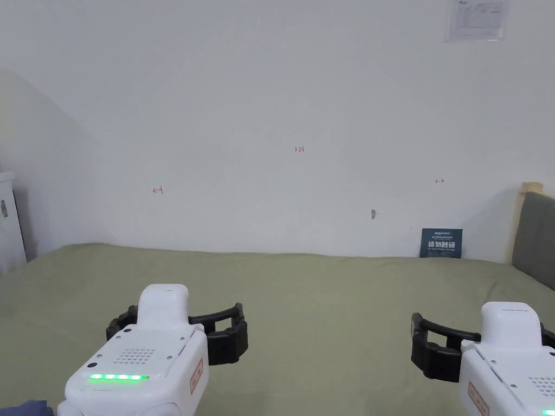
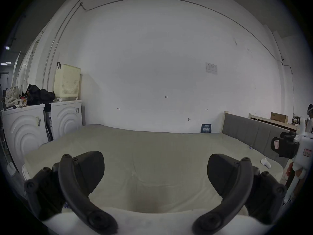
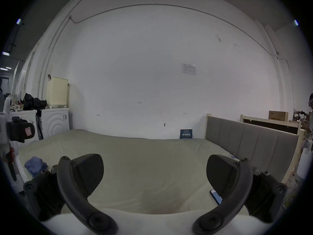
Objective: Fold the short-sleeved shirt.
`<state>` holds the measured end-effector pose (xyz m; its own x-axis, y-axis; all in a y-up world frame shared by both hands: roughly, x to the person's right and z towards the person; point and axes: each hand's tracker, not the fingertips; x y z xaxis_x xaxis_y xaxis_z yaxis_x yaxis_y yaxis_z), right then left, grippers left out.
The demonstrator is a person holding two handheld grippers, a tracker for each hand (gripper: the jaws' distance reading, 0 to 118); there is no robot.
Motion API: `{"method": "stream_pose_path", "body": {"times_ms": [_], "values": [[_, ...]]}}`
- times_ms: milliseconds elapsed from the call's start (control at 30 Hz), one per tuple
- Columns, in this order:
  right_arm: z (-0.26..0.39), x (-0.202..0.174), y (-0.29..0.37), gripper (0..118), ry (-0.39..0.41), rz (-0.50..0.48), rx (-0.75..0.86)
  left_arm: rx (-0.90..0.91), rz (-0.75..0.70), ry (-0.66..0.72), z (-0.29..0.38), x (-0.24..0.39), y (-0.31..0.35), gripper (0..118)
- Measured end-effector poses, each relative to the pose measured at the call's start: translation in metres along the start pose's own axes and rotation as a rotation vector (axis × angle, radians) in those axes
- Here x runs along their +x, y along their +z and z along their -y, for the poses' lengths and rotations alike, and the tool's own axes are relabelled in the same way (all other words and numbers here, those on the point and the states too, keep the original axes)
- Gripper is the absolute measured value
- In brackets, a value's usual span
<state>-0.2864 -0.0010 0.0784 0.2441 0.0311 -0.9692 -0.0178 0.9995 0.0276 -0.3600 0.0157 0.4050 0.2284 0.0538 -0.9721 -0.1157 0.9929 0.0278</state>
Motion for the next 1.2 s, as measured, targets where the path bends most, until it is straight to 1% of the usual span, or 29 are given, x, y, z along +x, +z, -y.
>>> {"method": "stream_pose_path", "body": {"times_ms": [100, 200, 300, 367, 533, 733, 900, 933, 1100, 1200], "values": [[-0.003, -0.001, 0.005, 118, -0.004, -0.045, 0.027, -0.004, 0.022, 0.014, -0.005, 0.001, 0.002, 118], [-0.003, 0.001, 0.007, 118, 0.025, -0.137, 0.01, -0.005, 0.02, 0.022, -0.005, 0.003, 0.002, 118], [0.001, 0.0, 0.009, 118, 0.028, -0.116, 0.029, -0.006, 0.023, 0.026, -0.007, 0.004, 0.004, 118], [0.002, -0.003, 0.009, 118, 0.024, -0.074, 0.048, -0.019, 0.015, 0.032, -0.007, 0.003, 0.002, 118], [0.002, 0.0, 0.008, 118, -0.01, -0.091, 0.041, -0.012, 0.028, 0.019, -0.007, 0.003, 0.002, 118], [0.0, -0.001, 0.005, 118, -0.004, -0.088, 0.022, -0.008, 0.035, 0.016, -0.013, 0.001, 0.004, 118], [-0.006, 0.001, 0.001, 118, -0.055, -0.088, 0.014, -0.001, 0.014, 0.0, -0.015, -0.001, 0.002, 118], [-0.01, 0.001, 0.004, 118, -0.054, -0.087, 0.011, 0.005, 0.01, -0.004, -0.014, -0.001, 0.002, 118], [-0.013, -0.002, -0.003, 118, -0.041, -0.02, 0.007, 0.027, 0.034, 0.017, -0.015, -0.001, 0.003, 118], [-0.012, 0.0, -0.008, 118, -0.042, -0.029, -0.005, 0.02, 0.033, 0.021, -0.017, -0.001, -0.001, 118]]}}
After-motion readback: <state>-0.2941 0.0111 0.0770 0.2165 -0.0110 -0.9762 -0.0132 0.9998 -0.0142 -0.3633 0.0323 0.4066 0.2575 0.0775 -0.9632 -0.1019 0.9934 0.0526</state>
